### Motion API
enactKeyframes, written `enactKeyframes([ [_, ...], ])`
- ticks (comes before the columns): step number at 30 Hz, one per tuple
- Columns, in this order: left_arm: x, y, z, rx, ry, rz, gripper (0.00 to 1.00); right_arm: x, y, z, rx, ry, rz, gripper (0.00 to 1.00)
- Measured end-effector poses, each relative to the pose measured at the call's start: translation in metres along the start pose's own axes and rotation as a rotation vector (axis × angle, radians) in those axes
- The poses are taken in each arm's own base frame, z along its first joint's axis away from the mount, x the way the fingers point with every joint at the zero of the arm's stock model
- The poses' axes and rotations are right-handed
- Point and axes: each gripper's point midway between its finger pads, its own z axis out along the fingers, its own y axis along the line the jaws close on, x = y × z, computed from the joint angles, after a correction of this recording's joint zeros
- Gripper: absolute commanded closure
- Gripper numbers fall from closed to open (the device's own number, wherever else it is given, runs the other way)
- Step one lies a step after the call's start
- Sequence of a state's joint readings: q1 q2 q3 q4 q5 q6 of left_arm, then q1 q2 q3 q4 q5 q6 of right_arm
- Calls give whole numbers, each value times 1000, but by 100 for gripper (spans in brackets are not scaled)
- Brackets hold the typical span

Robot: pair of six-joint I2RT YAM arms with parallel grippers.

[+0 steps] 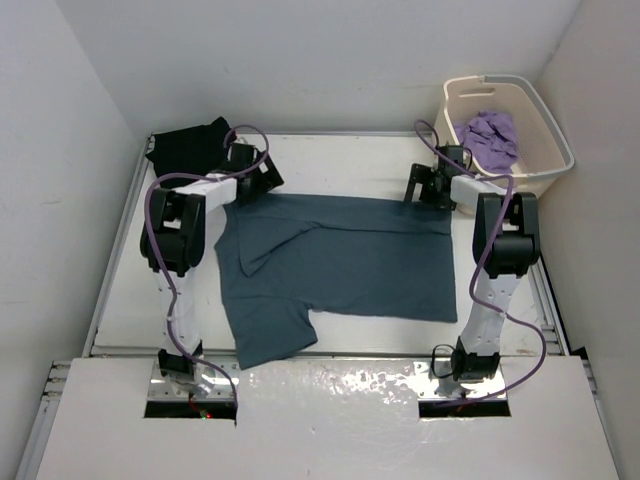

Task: Fold and stack the t-shirts
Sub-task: Fold the flattened tshirt in 1/3 of the way, then grap the side of the flattened tshirt closest away from the robot with both arms

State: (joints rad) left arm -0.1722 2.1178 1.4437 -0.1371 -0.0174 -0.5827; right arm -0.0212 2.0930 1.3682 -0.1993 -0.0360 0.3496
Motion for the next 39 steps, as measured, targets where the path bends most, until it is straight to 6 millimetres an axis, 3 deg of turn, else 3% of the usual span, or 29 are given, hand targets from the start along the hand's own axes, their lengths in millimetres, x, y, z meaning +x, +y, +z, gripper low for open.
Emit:
enactKeyframes([
  [8, -21, -13, 20, 9, -14, 17, 0, -3, 2, 0, -11, -6, -5, 1],
  [12, -18, -11, 16, 13, -5, 35, 1, -3, 7, -1, -39, -2, -60, 1],
  [16, -10, -1, 0, -24, 22, 68, 0, -2, 20, -12, -58, 8, -147, 1],
  [20, -14, 1, -41, -55, 9, 96, 0, -18, 49, -49, -87, -58, -220, 1],
  [22, -20, -2, -75, -46, -25, 96, 0, -26, 61, -79, -106, -130, -235, 1],
  [25, -25, -7, -129, -13, -96, 80, 0, -19, 58, -127, -110, -220, -217, 1],
  [27, -13, -1, -166, -1, -116, 65, 0, -3, 46, -148, -87, -252, -180, 1],
  [30, 25, 12, -203, 4, -81, 53, 0, 35, 20, -163, 1, -241, -95, 1],
  [32, 61, 25, -213, -10, -2, 50, 0, 64, 6, -164, 44, -203, -55, 1],
  [35, 133, 53, -223, -71, 208, 60, 0, 104, -12, -169, 107, -125, -11, 1],
  [39, 197, 80, -249, -145, 439, 74, 0, 123, -27, -182, 167, -101, 8, 1],
])
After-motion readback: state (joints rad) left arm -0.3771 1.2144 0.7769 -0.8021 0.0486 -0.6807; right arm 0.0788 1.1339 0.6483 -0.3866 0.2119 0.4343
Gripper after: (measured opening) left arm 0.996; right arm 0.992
